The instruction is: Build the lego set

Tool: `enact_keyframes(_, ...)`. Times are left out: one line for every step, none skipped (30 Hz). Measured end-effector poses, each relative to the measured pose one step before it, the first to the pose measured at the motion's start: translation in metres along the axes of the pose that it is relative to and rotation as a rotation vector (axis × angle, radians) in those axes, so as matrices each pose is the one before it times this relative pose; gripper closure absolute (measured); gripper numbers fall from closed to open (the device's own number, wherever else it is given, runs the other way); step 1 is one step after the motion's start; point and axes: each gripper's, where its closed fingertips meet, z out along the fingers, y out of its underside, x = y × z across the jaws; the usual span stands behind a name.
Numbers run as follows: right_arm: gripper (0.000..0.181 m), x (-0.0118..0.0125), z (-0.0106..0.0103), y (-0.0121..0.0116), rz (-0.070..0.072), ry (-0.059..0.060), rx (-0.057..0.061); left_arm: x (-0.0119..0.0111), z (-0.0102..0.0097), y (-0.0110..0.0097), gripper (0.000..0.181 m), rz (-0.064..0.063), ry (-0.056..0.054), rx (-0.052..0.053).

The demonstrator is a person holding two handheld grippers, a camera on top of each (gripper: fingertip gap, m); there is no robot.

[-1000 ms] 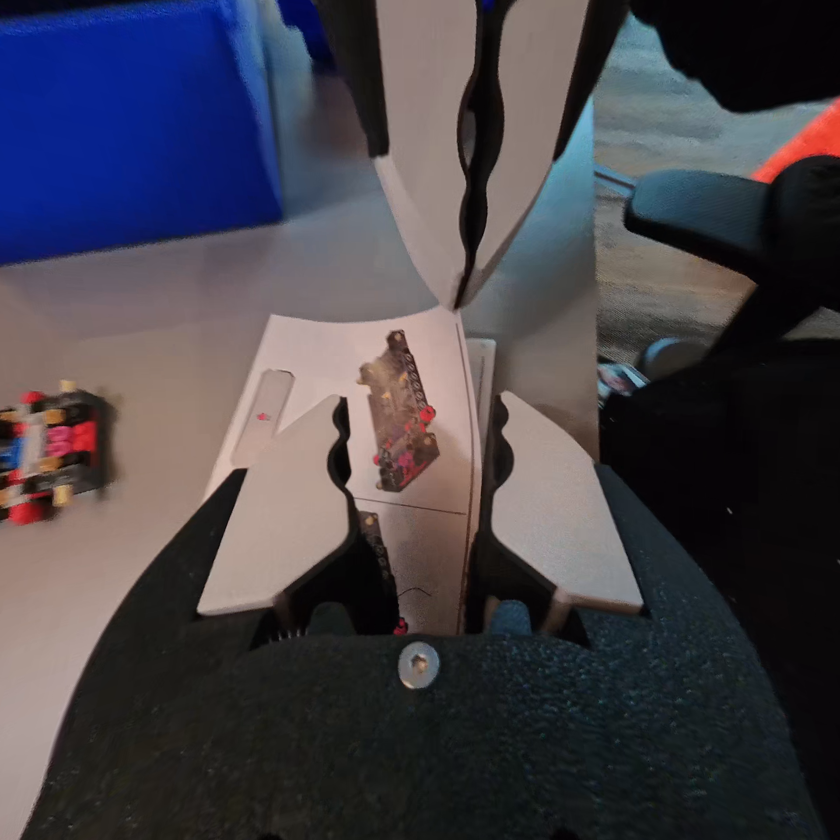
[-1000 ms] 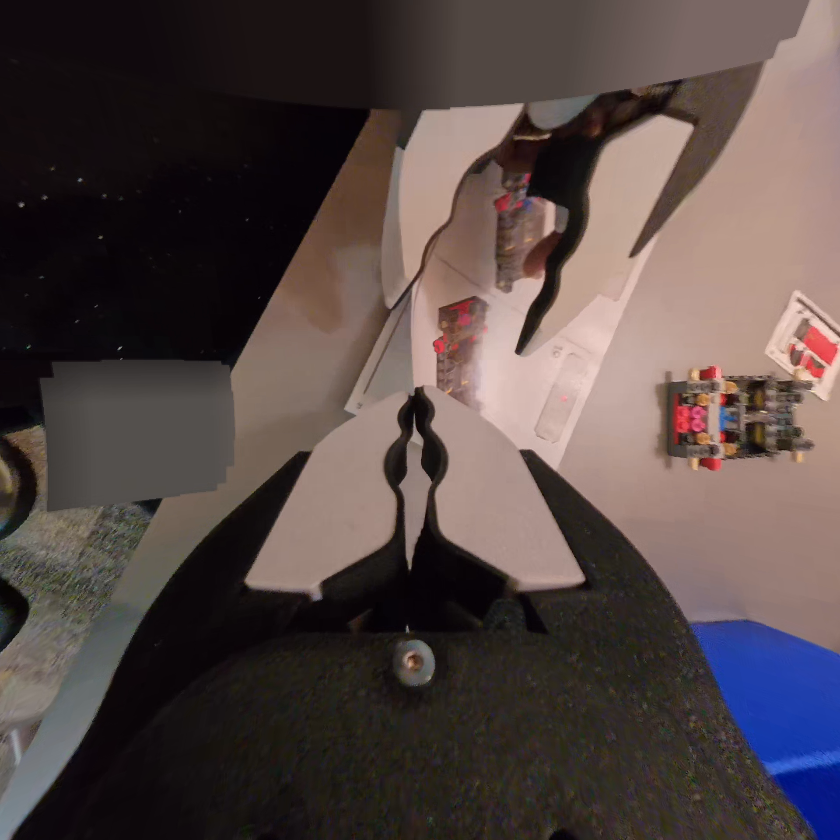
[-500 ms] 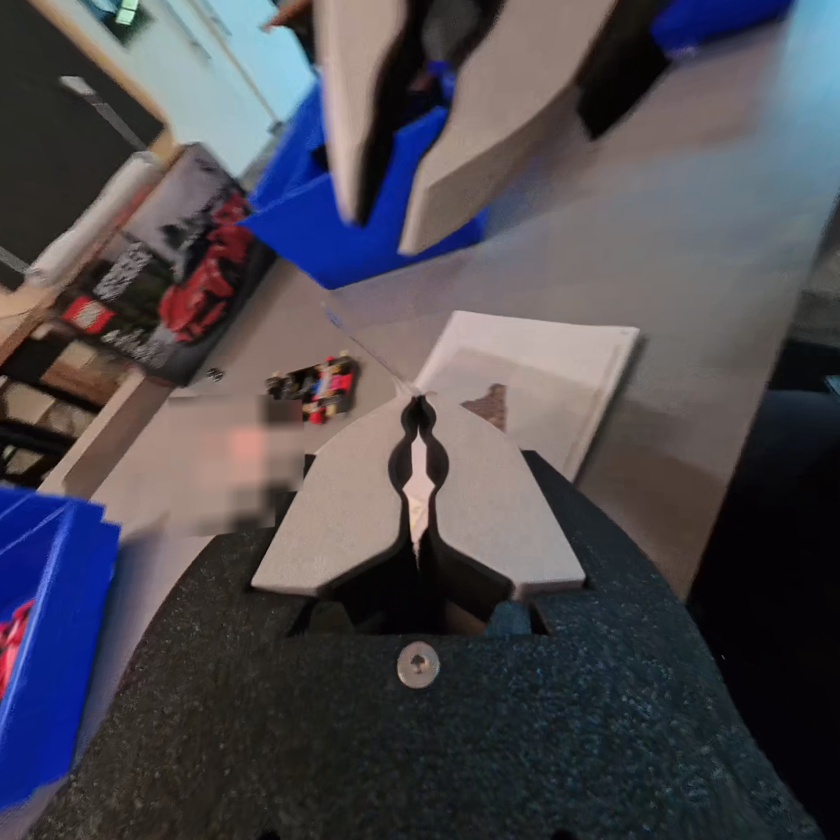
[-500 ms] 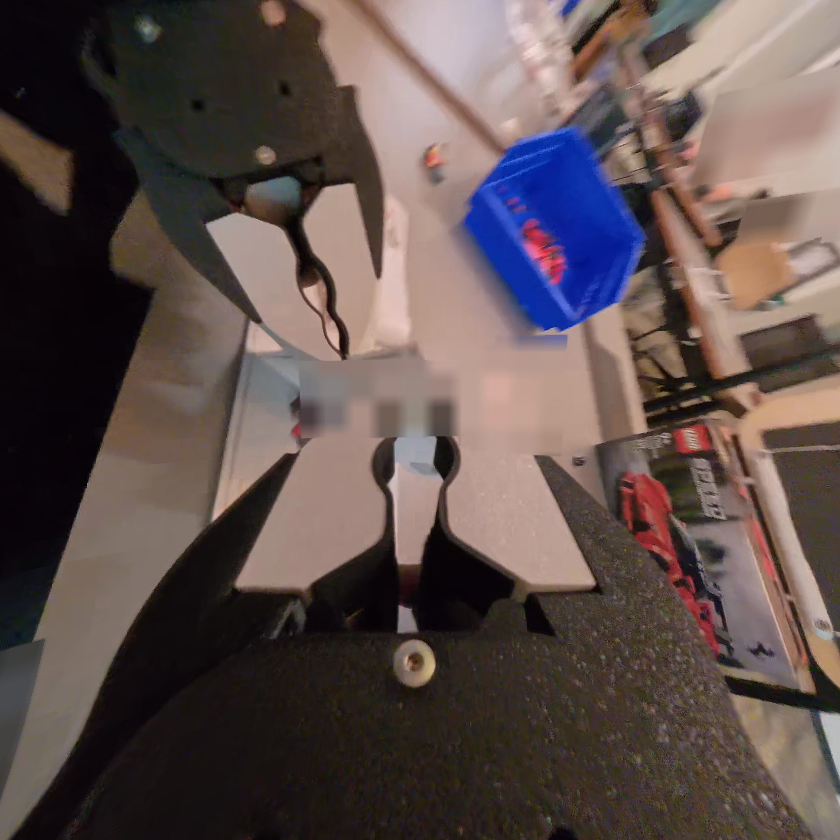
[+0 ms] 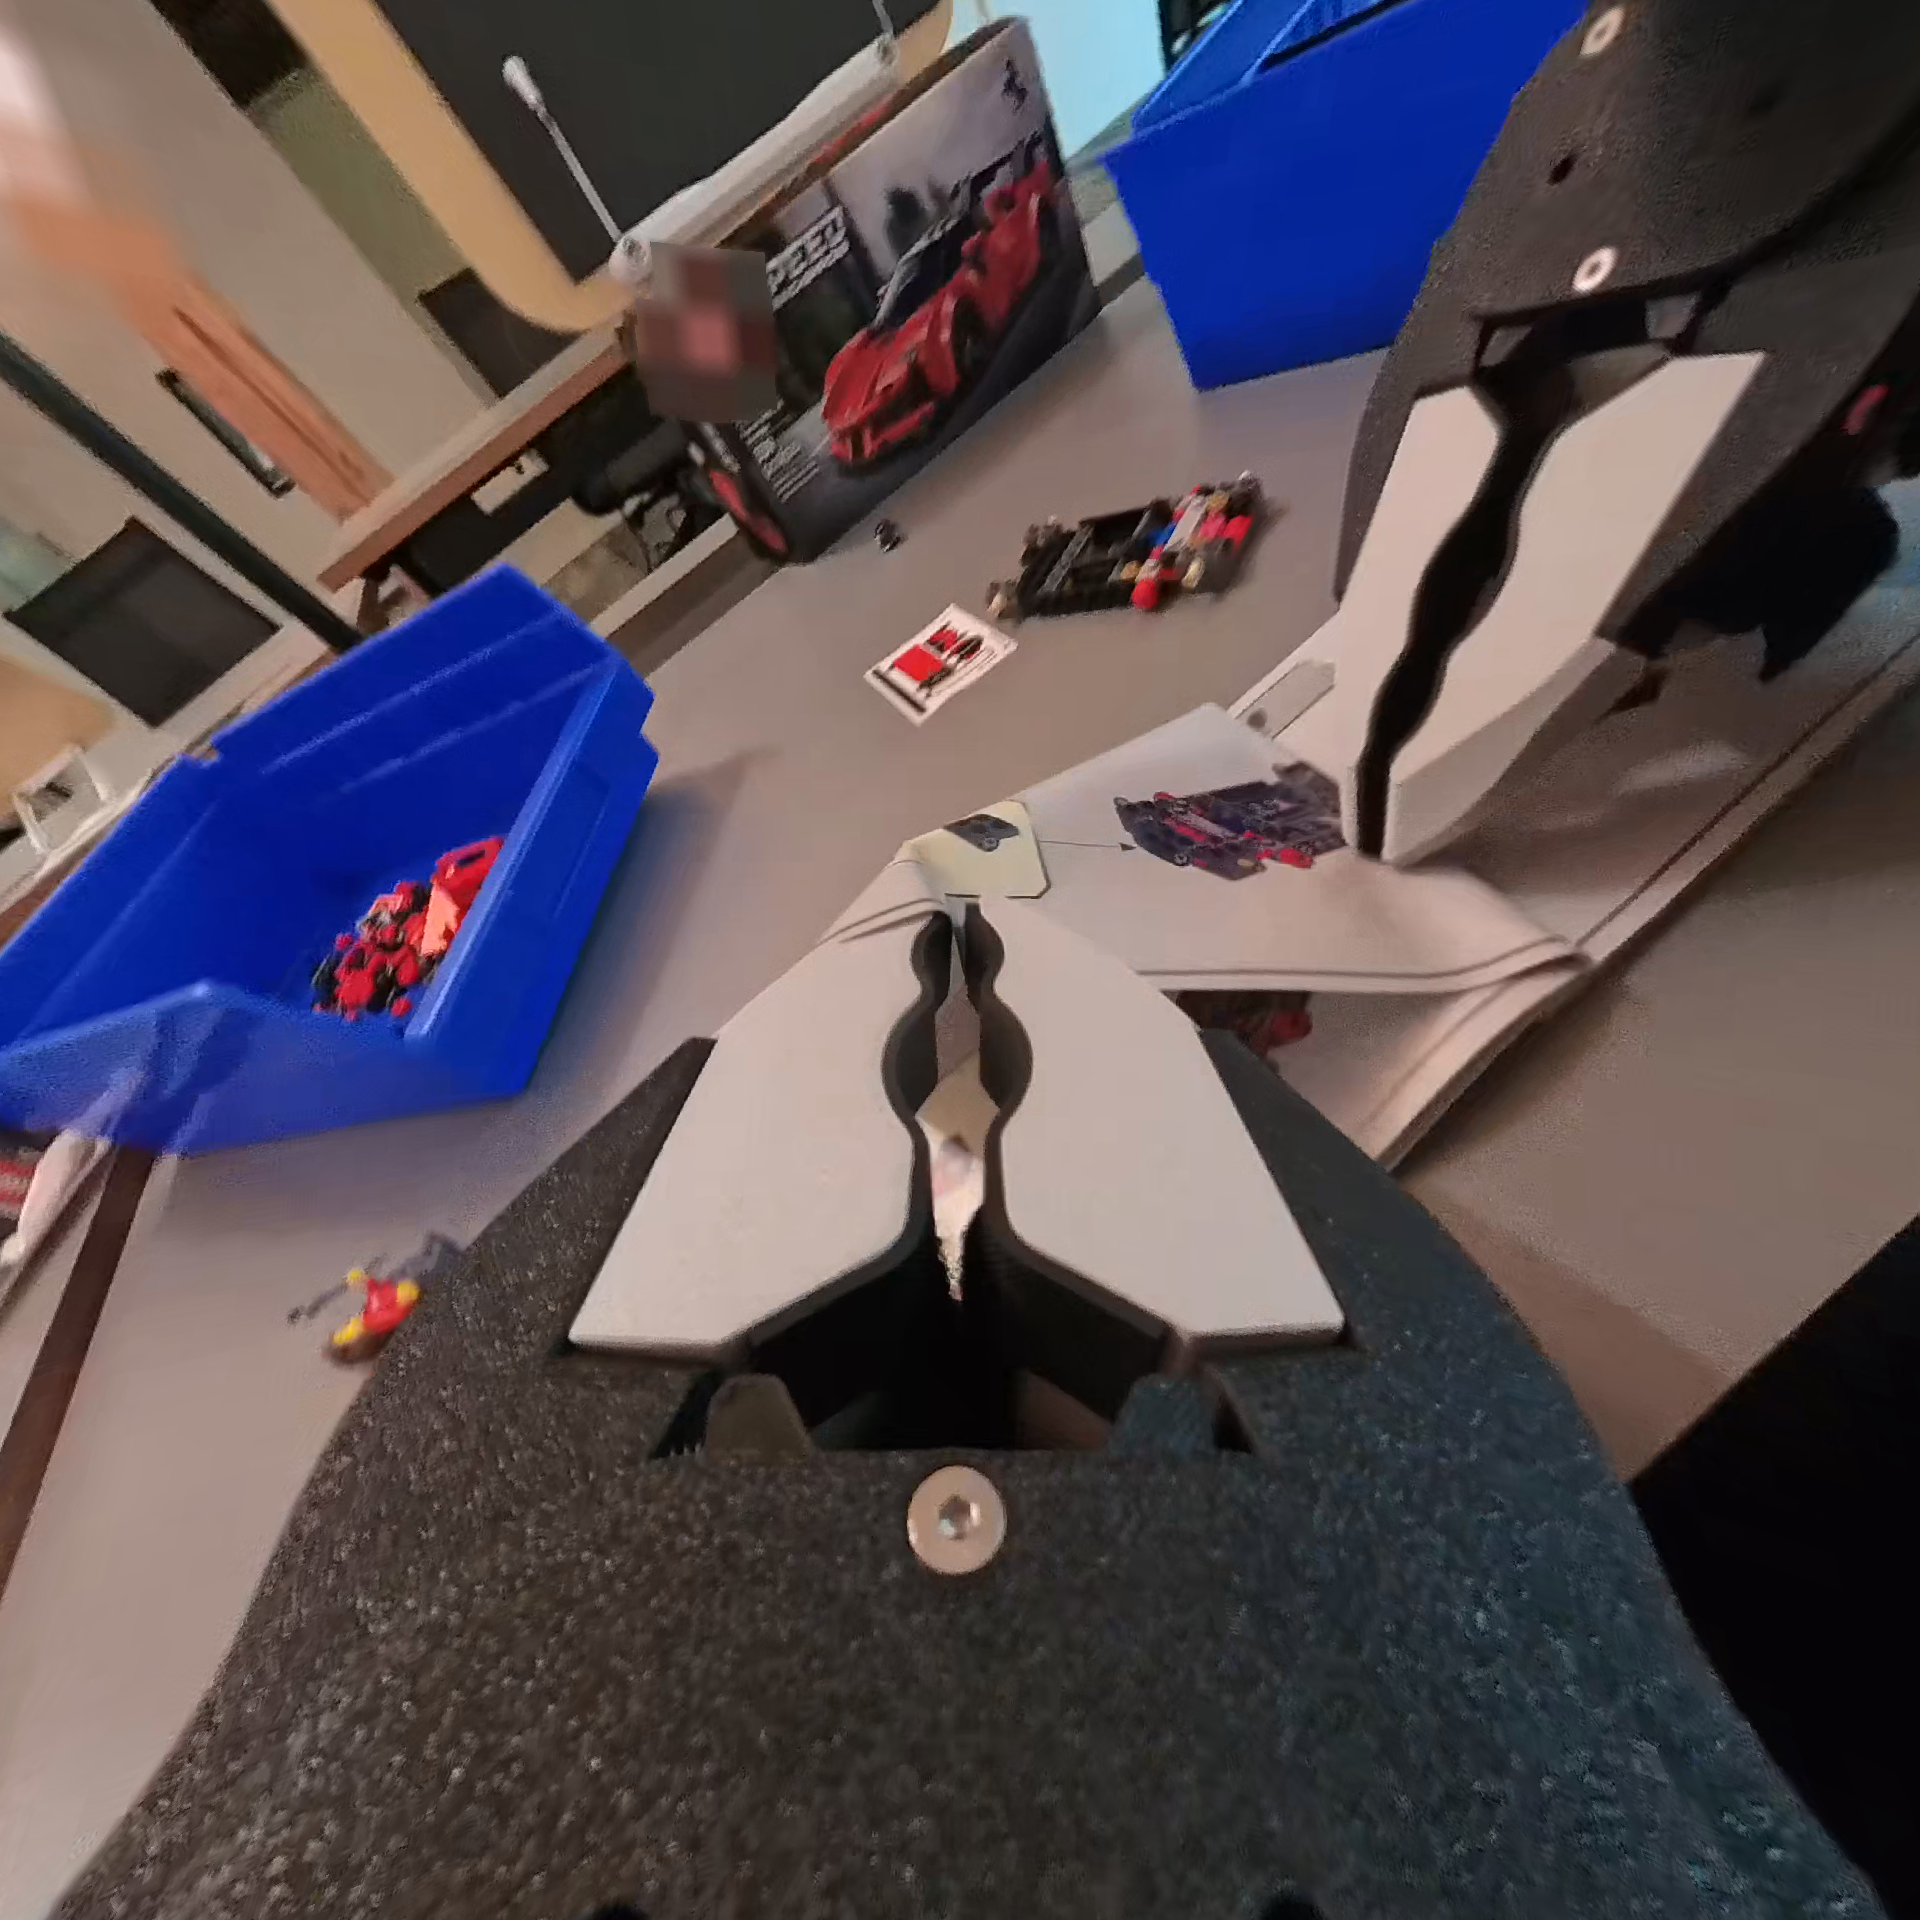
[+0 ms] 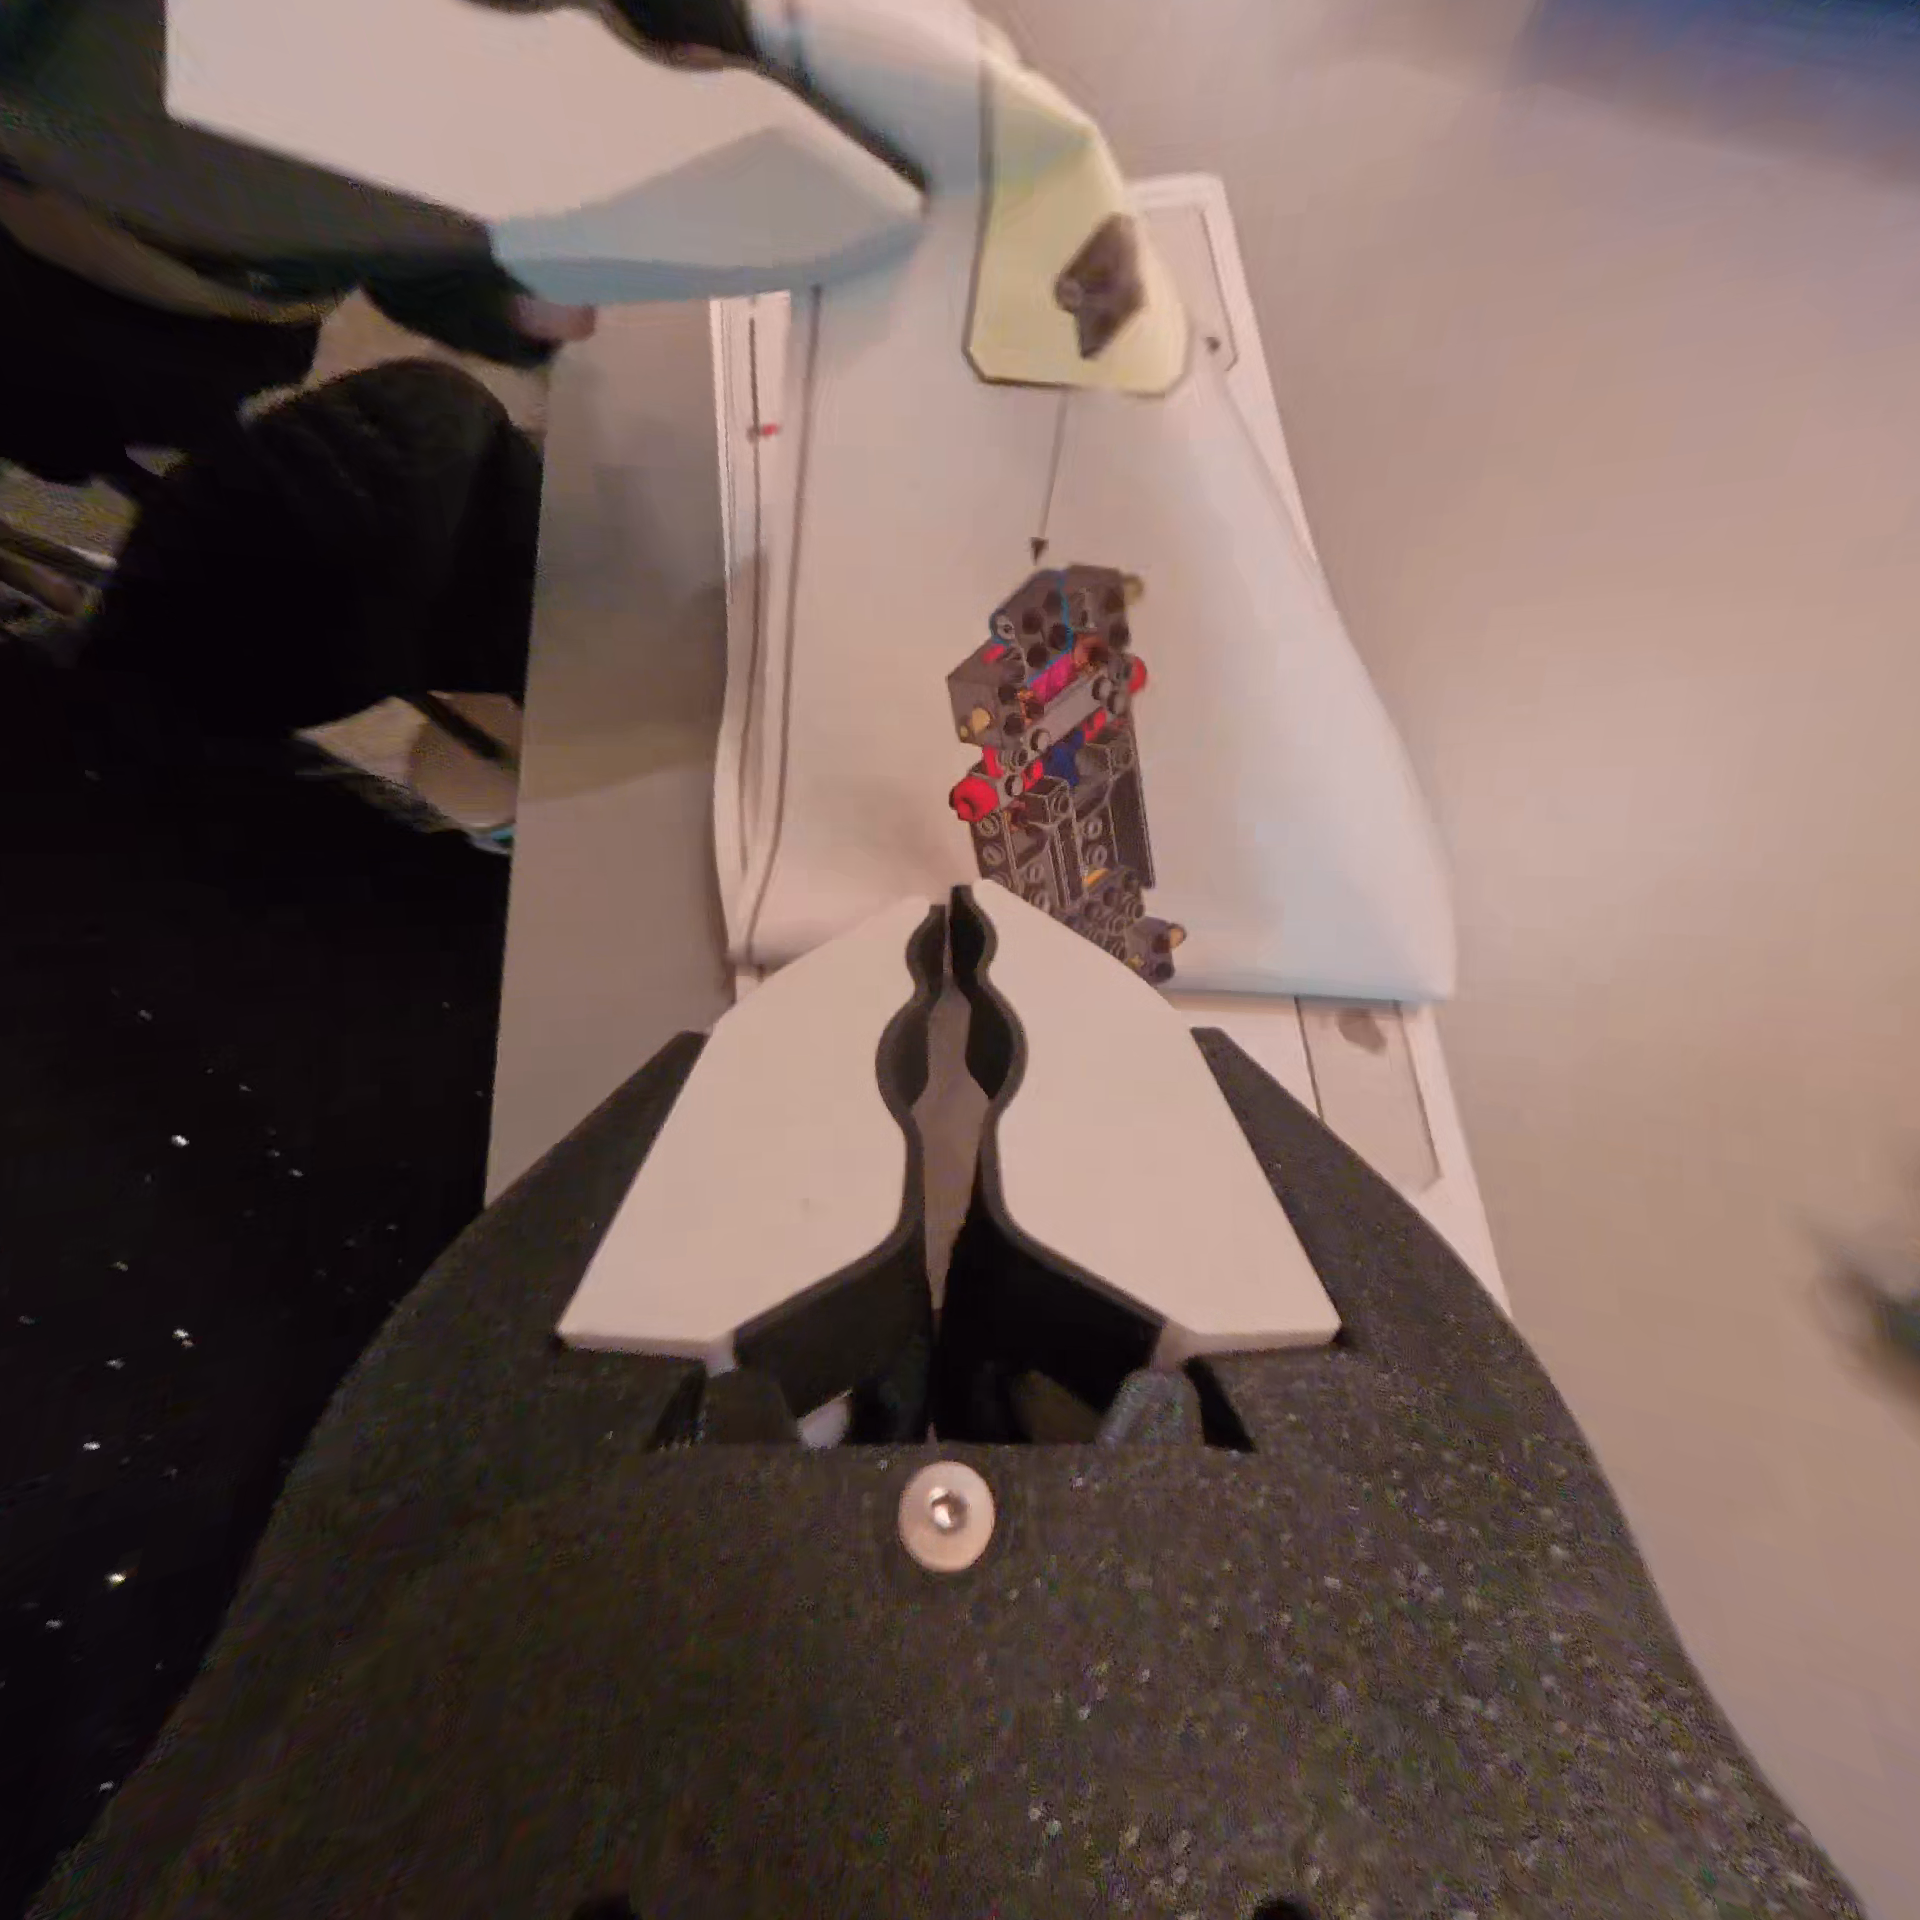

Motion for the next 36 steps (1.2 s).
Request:
enact_keyframes(0.179, -0.00226, 0.00427, -0.00494, 0.0310, -0.0557, 0.0210, -0.00327, -0.00405, 0.00580, 0.179, -0.0128, -0.0134, 0.0005)
enact_keyframes(0.179, -0.00561, 0.00196, -0.00710, 0.0250, -0.0754, 0.0466, -0.00185, -0.00362, 0.00529, 0.179, -0.0075, -0.0031, -0.0001)
enact_keyframes(0.178, -0.00445, 0.00056, -0.00585, 0.0328, -0.0621, 0.0491, -0.00076, -0.00285, 0.00654, 0.178, -0.0025, 0.0024, -0.0134)
enact_keyframes(0.178, 0.00030, 0.00005, -0.00191, 0.0406, -0.0260, 0.0251, -0.00080, -0.00214, 0.00767, 0.178, 0.0025, 0.0027, -0.0252)
enact_keyframes(0.179, 0.00364, -0.00026, 0.00174, 0.0398, -0.0006, -0.0064, -0.00088, -0.00168, 0.00780, 0.178, 0.0021, 0.0040, -0.0273)
enact_keyframes(0.179, 0.00035, 0.00003, 0.00172, 0.0245, -0.0185, -0.0104, -0.00003, -0.00165, 0.00610, 0.177, -0.0085, 0.0100, -0.0149)
enact_keyframes(0.179, -0.00190, 0.00008, 0.00042, 0.0124, -0.0262, -0.0027, 0.00146, -0.00127, 0.00542, 0.177, -0.0192, 0.0171, -0.0126)
enact_keyframes(0.179, 0.00052, -0.00004, 0.00001, 0.0101, -0.0035, 0.0002, 0.00226, -0.00124, 0.00595, 0.176, -0.0147, 0.0176, -0.0202)
enact_keyframes(0.179, 0.00103, -0.00014, -0.00026, 0.0071, 0.0030, 0.0018, 0.00228, -0.00140, 0.00502, 0.176, -0.0041, 0.0119, -0.0181)
enact_keyframes(0.178, -0.00047, -0.00008, -0.00034, 0.0007, -0.0051, 0.0026, 0.00173, -0.00158, 0.00423, 0.176, 0.0062, 0.0071, -0.0160)
enact_keyframes(0.178, 0.00058, -0.00031, -0.00045, 0.0017, 0.0034, 0.0040, 0.00187, -0.00175, 0.00336, 0.176, 0.0064, 0.0081, -0.0159)
enact_keyframes(0.179, 0.00248, -0.00037, -0.00089, 0.0062, 0.0162, 0.0067, 0.00169, -0.00198, 0.00210, 0.175, 0.0049, 0.0064, -0.0135)
enact_keyframes(0.179, 0.00221, -0.00038, -0.00129, 0.0074, 0.0137, 0.0091, 0.00109, -0.00233, 0.00068, 0.175, 0.0042, 0.0021, -0.0072)
enact_keyframes(0.179, 0.00186, -0.00021, -0.00135, 0.0093, 0.0098, 0.0095, 0.00106, -0.00265, 0.00016, 0.175, -0.0003, -0.0004, -0.0032)
enact_keyframes(0.180, 0.00239, -0.00010, -0.00054, 0.0127, 0.0124, 0.0037, 0.00226, -0.00235, 0.00117, 0.175, -0.0041, 0.0057, -0.0059)
enact_keyframes(0.181, 0.00202, 0.00080, 0.00105, 0.0104, 0.0102, -0.0088, 0.00324, -0.00182, 0.00208, 0.175, -0.0065, 0.0116, -0.0071)
enact_keyframes(0.181, -0.00010, 0.00195, 0.00299, 0.0008, -0.0016, -0.0252, 0.00323, -0.00208, 0.00123, 0.175, 0.0009, 0.0127, 0.0016)
enact_keyframes(0.181, -0.00151, 0.00292, 0.00427, -0.0078, -0.0068, -0.0362, 0.00134, -0.00316, -0.00072, 0.174, 0.0199, 0.0047, 0.0131)
enact_keyframes(0.181, -0.00099, 0.00260, 0.00299, -0.0120, -0.0003, -0.0277, -0.00103, -0.00446, -0.00433, 0.174, 0.0214, 0.0002, 0.0276)
enact_keyframes(0.181, -0.00147, 0.00104, 0.00018, -0.0188, 0.0013, -0.0051, -0.00468, -0.00645, -0.01080, 0.173, 0.0154, -0.0104, 0.0598)
enact_keyframes(0.181, -0.00174, -0.00035, -0.00067, -0.0176, -0.0011, 0.0054, -0.01114, -0.00696, -0.01202, 0.165, 0.0024, -0.0403, 0.0573)
enact_keyframes(0.180, -0.00294, -0.00070, -0.00062, -0.0146, -0.0143, 0.0069, -0.00833, -0.00567, -0.01418, 0.163, -0.0035, -0.0051, 0.0689)
enact_keyframes(0.179, -0.00288, -0.00071, -0.00031, -0.0095, -0.0175, 0.0048, -0.00475, -0.00503, -0.01475, 0.162, -0.0169, 0.0214, 0.0789)
enact_keyframes(0.178, -0.00166, -0.00036, 0.00094, -0.0008, -0.0109, -0.0028, -0.00769, -0.00372, -0.01040, 0.161, -0.0217, -0.0046, 0.0538)
enact_keyframes(0.177, -0.00084, 0.00033, 0.00192, 0.0050, -0.0085, -0.0114, -0.00582, -0.00154, -0.00592, 0.159, -0.0085, 0.0041, 0.0321)
enact_keyframes(0.176, -0.00189, 0.00063, 0.00174, 0.0003, -0.0154, -0.0115, -0.00240, -0.00026, -0.00218, 0.158, -0.0020, 0.0249, 0.0152)
enact_keyframes(0.175, -0.00221, 0.00035, 0.00092, -0.0071, -0.0133, -0.0067, -0.00564, 0.00064, 0.00358, 0.158, -0.0134, -0.0030, -0.0209)
enact_keyframes(0.175, -0.00268, -0.00014, 0.00005, -0.0138, -0.0120, 0.0007, -0.00206, 0.00235, 0.00952, 0.157, -0.0299, 0.0221, -0.0520)
enact_keyframes(0.175, -0.00156, -0.00058, 0.00010, -0.0104, -0.0037, 0.0031, 0.00475, 0.00378, 0.01752, 0.156, -0.0718, 0.0711, -0.1029)
enact_keyframes(0.175, -0.00114, -0.00080, 0.00037, -0.0050, -0.0035, 0.0022, 0.00964, 0.00447, 0.01808, 0.150, -0.1157, 0.1064, -0.1108)
enact_keyframes(0.175, -0.00235, -0.00117, 0.00054, -0.0054, -0.0130, 0.0030, 0.01198, 0.00461, 0.01379, 0.145, -0.1285, 0.1228, -0.0748)
enact_keyframes(0.175, -0.00199, -0.00165, 0.00068, -0.0023, -0.0113, 0.0037, 0.01569, 0.00317, 0.00958, 0.147, -0.1051, 0.1478, -0.0463)
enact_keyframes(0.175, 0.00028, -0.00201, 0.00167, 0.0074, 0.0010, 0.0004, 0.01084, 0.00143, 0.00392, 0.149, -0.0784, 0.1043, -0.0026)
enact_keyframes(0.175, 0.00140, -0.00227, 0.00202, 0.0143, 0.0063, -0.0007, 0.00744, -0.00043, 0.00205, 0.150, -0.0328, 0.0700, 0.0102)
enact_keyframes(0.177, 0.00099, -0.00234, 0.00115, 0.0139, 0.0011, 0.0037, 0.00626, -0.00212, 0.00228, 0.155, 0.0140, 0.0460, 0.0022)
enact_keyframes(0.177, 0.00018, -0.00210, 0.00004, 0.0093, -0.0028, 0.0100, 0.01563, -0.00310, 0.00263, 0.151, 0.0727, 0.0911, -0.0077)
